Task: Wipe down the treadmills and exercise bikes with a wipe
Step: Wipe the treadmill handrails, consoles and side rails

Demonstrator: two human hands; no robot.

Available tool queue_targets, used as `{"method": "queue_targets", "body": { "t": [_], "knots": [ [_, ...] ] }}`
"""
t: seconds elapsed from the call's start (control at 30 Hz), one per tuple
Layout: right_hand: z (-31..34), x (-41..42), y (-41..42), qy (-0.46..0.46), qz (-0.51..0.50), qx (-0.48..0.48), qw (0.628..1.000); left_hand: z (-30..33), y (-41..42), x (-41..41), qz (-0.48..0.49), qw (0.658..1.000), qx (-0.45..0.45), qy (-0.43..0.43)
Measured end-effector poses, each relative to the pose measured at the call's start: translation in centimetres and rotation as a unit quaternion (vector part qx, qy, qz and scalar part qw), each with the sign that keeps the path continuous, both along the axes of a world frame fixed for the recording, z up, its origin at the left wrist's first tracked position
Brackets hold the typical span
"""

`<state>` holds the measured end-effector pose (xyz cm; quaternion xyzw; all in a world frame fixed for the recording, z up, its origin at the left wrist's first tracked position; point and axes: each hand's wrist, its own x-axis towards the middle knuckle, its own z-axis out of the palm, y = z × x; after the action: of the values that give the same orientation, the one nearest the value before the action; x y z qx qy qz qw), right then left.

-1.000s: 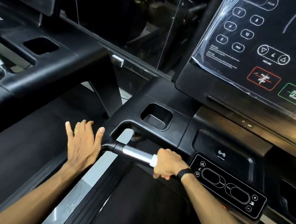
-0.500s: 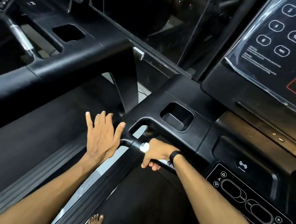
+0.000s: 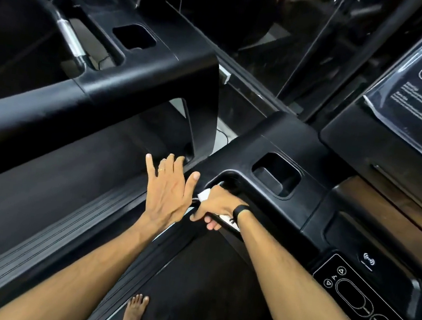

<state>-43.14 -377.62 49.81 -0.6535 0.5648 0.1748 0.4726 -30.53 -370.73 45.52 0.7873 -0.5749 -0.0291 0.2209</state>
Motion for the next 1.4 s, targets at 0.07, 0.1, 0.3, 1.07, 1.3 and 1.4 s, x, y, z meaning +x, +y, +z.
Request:
{"method": "queue_targets", "body": {
  "t": [0.07, 0.1, 0.3, 1.07, 1.3, 1.4],
  "knots": [
    [-0.1, 0.3, -0.1, 0.012, -0.002, 0.005, 1.000, 0.0, 0.0, 0.1, 0.003, 1.000, 0.004, 0.002],
    [-0.1, 0.4, 0.2, 0.023, -0.003, -0.022, 0.999, 0.0, 0.0, 0.1, 0.003, 1.000, 0.006, 0.001],
    [-1.2, 0.8, 4.2, 0.158, 0.109, -0.422, 0.886, 0.0, -0.3, 0.0, -0.014, 1.000, 0.016, 0.003],
    [-0.5, -18.3, 11.5, 0.264, 0.131, -0.570, 0.767, 3.0, 2.5, -11.4, -0.380, 0.922, -0.076, -0.004],
    [0.0, -23.2, 17.6, 0.064, 0.006, -0.619, 0.782, 4.6, 5.0, -18.8, -0.472, 0.870, -0.122, 0.073],
    [1.5, -25.8, 19.8, 0.042, -0.099, -0.670, 0.734, 5.0, 5.6, -21.2, -0.495, 0.856, -0.131, 0.071]
  ]
}}
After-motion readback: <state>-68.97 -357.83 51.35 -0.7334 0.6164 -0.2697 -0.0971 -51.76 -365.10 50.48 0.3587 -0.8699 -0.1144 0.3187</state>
